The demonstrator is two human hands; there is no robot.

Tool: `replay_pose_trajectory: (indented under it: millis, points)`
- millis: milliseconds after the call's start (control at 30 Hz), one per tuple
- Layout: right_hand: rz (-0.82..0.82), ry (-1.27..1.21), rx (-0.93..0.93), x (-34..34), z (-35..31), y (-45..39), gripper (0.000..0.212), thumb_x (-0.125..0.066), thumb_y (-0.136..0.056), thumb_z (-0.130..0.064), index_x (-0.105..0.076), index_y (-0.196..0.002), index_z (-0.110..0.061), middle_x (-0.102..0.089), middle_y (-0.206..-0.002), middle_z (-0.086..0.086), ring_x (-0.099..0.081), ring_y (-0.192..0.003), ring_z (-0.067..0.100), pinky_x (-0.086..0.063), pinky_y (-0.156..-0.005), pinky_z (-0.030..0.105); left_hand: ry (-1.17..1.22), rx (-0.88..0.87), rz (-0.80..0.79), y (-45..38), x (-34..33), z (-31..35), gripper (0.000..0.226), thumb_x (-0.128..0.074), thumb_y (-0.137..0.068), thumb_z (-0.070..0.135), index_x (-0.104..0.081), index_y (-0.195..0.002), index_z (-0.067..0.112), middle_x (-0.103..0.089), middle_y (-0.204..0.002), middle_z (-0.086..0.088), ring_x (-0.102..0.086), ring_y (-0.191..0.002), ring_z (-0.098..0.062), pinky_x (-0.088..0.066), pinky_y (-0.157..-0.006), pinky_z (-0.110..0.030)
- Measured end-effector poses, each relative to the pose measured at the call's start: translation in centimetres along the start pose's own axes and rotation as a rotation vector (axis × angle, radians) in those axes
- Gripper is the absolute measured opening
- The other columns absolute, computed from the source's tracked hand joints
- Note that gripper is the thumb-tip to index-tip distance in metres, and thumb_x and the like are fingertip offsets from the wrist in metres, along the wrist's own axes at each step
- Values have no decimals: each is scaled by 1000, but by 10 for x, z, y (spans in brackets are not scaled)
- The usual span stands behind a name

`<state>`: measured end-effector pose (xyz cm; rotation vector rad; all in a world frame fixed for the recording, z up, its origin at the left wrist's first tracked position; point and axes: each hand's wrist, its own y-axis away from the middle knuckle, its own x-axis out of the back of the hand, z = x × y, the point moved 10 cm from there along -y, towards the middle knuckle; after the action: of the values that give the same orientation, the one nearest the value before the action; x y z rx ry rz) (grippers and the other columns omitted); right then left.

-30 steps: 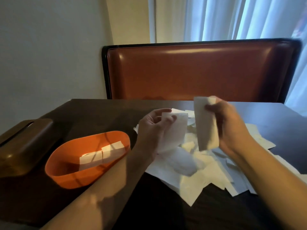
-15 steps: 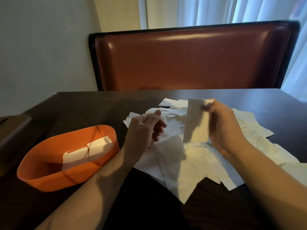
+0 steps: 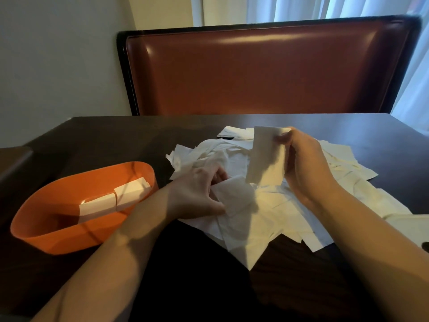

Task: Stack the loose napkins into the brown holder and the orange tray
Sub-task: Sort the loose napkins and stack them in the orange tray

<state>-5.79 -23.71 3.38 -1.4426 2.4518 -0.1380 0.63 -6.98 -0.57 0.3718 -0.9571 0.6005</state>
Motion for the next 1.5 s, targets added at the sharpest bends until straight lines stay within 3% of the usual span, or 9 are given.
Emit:
replay_pose_trajectory:
  millis: [133,233,367,600,733,1033,1200,1333,1500]
  points:
    - [-32,-25,-31,-4,0,3,70,-57,-72,-34,-43,-107,25,-43,-82,31,-41,-83,32,-39,-74,49,-9,-69,235,-2,13,5,12,-72,-79,20,-70,-91,20,-68,-85,6,-62,-78,-6,-55,-75,-40]
    - [-68,-86,-133,-3,10,5,53,-58,-75,-29,-55,-103,16,-48,-92,19,-47,-84,34,-44,-76,48,118,-119,463,3,30,11,3,-68,-88,19,-68,-86,20,-67,-80,6,-64,-72,-8,-57,-67,-33]
    - [-86,-116,-218,3,22,5,20,-46,-85,-23,-52,-77,-5,-47,-63,8,-48,-53,18,-41,-43,21,359,-181,702,15,48,15,8,-62,-96,13,-61,-98,20,-65,-90,16,-67,-84,0,-58,-63,-22]
    - [-100,-184,-279,-4,33,6,20,-49,-88,-20,-64,-95,-8,-65,-83,10,-64,-76,23,-54,-68,35,622,0,605,2,31,-12,11,-59,-98,14,-63,-107,20,-71,-96,8,-71,-86,-6,-61,-68,-31]
    - [-66,-209,-292,-4,34,6,41,-55,-79,-25,-62,-113,-3,-59,-100,18,-58,-94,31,-53,-85,47,737,101,386,-4,14,-22,42,-68,-83,-7,-65,-114,20,-73,-103,-2,-72,-94,-14,-61,-78,-35]
    - [-96,-235,-296,-5,37,6,46,-58,-78,-23,-59,-119,-2,-58,-103,16,-57,-101,32,-48,-99,56,931,-120,608,14,45,-2,46,-42,-89,-21,-62,-115,11,-76,-90,9,-72,-85,-9,-58,-65,-25]
    - [-135,-270,-287,-6,34,9,51,-57,-79,-24,-57,-124,2,-56,-104,15,-55,-97,30,-53,-83,46,925,-155,581,12,44,6,46,-35,-95,-17,-60,-116,16,-76,-98,8,-71,-95,-11,-56,-66,-22]
    - [-233,-254,-197,-19,19,11,25,-62,-82,-17,-69,-104,-6,-64,-94,11,-61,-87,23,-56,-68,33,961,-81,624,13,43,-1,38,-43,-97,-9,-62,-114,18,-77,-97,5,-72,-92,-13,-56,-62,-23]
    - [-199,-70,27,-25,7,14,18,-65,-85,-9,-72,-101,-5,-74,-98,9,-67,-87,17,-57,-78,26,998,40,657,10,36,-12,32,-47,-98,-2,-66,-111,21,-77,-91,4,-70,-80,-15,-58,-68,-30]
